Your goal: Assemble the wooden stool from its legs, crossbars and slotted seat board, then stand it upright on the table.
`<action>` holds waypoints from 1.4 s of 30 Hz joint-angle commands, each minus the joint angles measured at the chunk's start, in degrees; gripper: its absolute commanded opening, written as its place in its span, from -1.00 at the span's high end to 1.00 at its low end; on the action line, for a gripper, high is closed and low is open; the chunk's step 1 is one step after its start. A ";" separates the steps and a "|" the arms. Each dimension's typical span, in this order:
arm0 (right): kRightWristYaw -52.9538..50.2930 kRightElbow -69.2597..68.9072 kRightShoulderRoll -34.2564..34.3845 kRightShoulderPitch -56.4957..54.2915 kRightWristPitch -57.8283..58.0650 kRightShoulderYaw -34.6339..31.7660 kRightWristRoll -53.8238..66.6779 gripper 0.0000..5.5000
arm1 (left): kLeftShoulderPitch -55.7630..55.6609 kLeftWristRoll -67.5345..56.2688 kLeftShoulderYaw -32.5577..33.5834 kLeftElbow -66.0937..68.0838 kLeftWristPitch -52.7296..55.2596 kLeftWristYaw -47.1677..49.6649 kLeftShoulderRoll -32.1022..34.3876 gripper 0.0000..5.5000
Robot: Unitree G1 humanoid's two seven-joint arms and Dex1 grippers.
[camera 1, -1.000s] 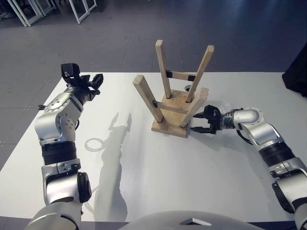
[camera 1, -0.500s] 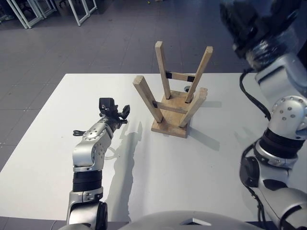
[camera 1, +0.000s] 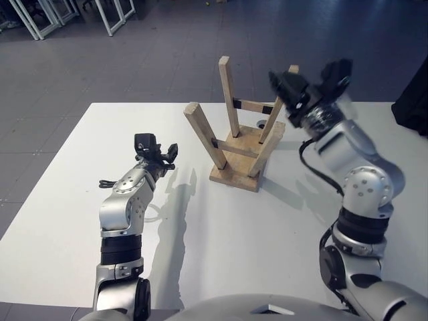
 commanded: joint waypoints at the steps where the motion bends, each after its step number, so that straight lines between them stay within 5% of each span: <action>1: 3.74 1.70 -10.92 0.78 -0.79 -1.23 -4.17 0.19 | 2.12 0.29 1.27 -1.62 0.77 1.32 -0.74 0.03; 7: 15.60 1.13 -21.78 16.09 -10.75 20.68 -21.50 0.19 | 3.92 0.49 3.99 -3.96 -0.25 3.89 -1.78 0.03; 12: 19.32 -4.84 -17.18 18.02 -11.26 31.19 -23.34 0.19 | 2.84 0.79 4.95 -2.23 -0.40 3.08 -0.13 0.03; 15: 21.33 -8.55 -7.05 16.53 -3.94 29.11 -7.96 0.19 | 1.64 1.74 7.10 0.85 -1.81 1.82 3.85 0.03; 20: 22.80 -4.29 -8.66 14.99 -1.35 23.61 -4.74 0.19 | -4.33 -1.45 11.24 5.98 -4.16 -6.13 12.67 0.03; 22: 25.81 -4.23 -12.01 16.08 2.20 21.09 -0.99 0.20 | -2.39 -6.01 9.74 2.16 -3.16 -16.70 16.28 -0.04; 26: 44.93 -6.12 -31.78 18.91 9.55 13.86 8.98 -0.03 | 1.48 -15.61 10.10 -4.56 2.93 -35.52 26.90 -0.23; 31: 52.95 6.80 -44.08 14.75 0.55 11.02 -0.71 -0.23 | -5.04 -17.83 7.71 5.35 2.30 -53.82 38.97 -0.40; 42: 55.56 32.71 -29.03 -5.83 -9.97 22.67 -13.41 -0.23 | -29.92 -8.69 -9.81 34.75 -6.53 -71.76 31.59 -0.40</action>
